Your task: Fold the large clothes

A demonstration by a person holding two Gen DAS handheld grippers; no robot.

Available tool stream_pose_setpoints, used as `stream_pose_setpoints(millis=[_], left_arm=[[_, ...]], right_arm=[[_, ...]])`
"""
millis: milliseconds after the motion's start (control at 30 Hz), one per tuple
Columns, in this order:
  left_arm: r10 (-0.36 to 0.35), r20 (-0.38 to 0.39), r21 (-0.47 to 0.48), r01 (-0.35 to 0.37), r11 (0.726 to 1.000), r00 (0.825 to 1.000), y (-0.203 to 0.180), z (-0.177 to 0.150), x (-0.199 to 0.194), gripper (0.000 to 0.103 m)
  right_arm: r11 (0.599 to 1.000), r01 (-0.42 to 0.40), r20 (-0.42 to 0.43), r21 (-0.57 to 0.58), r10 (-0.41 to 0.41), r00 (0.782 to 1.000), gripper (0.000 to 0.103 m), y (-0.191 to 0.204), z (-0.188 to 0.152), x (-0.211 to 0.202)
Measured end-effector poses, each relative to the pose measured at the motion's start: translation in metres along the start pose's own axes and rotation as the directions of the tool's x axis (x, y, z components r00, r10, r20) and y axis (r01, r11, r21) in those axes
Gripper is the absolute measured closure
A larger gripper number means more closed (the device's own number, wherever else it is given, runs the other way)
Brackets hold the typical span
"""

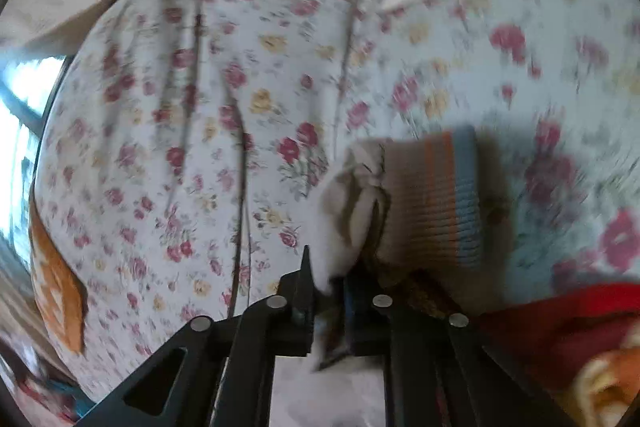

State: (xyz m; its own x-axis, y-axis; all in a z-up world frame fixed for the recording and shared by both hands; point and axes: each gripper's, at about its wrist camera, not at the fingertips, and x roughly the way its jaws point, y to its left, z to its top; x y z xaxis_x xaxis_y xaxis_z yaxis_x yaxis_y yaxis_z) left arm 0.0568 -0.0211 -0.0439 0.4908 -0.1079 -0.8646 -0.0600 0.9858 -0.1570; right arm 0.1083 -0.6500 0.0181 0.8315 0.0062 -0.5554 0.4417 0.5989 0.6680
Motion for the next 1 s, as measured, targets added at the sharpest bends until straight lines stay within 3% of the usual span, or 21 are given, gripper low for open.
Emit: stream_pose_setpoints(millis=[200, 300, 533, 633, 700, 767, 833, 867, 900, 1000], left_arm=[[-0.021, 0.034, -0.027, 0.022, 0.999, 0.999, 0.005, 0.001, -0.017, 0.031], [-0.025, 0.053, -0.034, 0.027, 0.999, 0.998, 0.007, 0.003, -0.027, 0.031], [-0.044, 0.068, -0.068, 0.049, 0.996, 0.997, 0.012, 0.007, -0.039, 0.031], [-0.049, 0.062, -0.061, 0.053, 0.997, 0.997, 0.013, 0.005, -0.042, 0.031], [-0.040, 0.075, -0.042, 0.043, 0.998, 0.996, 0.014, 0.004, -0.045, 0.031], [-0.020, 0.085, -0.039, 0.023, 0.999, 0.996, 0.019, 0.003, -0.045, 0.031], [-0.029, 0.076, -0.072, 0.035, 0.997, 0.997, 0.026, 0.004, -0.041, 0.031], [-0.042, 0.068, -0.096, 0.048, 0.994, 0.997, 0.031, 0.004, -0.039, 0.031], [-0.050, 0.060, -0.114, 0.056, 0.992, 0.997, 0.033, 0.004, -0.036, 0.031], [-0.059, 0.050, -0.129, 0.065, 0.990, 0.997, 0.034, 0.001, -0.032, 0.031]], right_arm=[[0.980, -0.113, -0.028, -0.166, 0.110, 0.994, 0.098, 0.049, -0.010, -0.041], [0.935, -0.218, -0.079, -0.281, 0.204, 0.976, 0.100, 0.091, -0.037, -0.066], [0.733, -0.422, -0.299, -0.534, 0.303, 0.905, 0.100, 0.203, -0.158, -0.085], [0.700, -0.447, -0.359, -0.557, 0.282, 0.890, 0.100, 0.219, -0.202, -0.070], [0.711, -0.448, -0.392, -0.542, 0.258, 0.883, 0.099, 0.217, -0.217, -0.057], [0.738, -0.414, -0.398, -0.533, 0.213, 0.892, 0.094, 0.202, -0.217, -0.048], [0.773, -0.378, -0.393, -0.510, 0.181, 0.901, 0.063, 0.179, -0.211, -0.046], [0.794, -0.352, -0.387, -0.496, 0.160, 0.908, 0.041, 0.162, -0.207, -0.045], [0.813, -0.324, -0.373, -0.484, 0.143, 0.917, 0.036, 0.148, -0.201, -0.046], [0.871, -0.201, -0.307, -0.448, 0.061, 0.950, 0.036, 0.100, -0.177, -0.046]])
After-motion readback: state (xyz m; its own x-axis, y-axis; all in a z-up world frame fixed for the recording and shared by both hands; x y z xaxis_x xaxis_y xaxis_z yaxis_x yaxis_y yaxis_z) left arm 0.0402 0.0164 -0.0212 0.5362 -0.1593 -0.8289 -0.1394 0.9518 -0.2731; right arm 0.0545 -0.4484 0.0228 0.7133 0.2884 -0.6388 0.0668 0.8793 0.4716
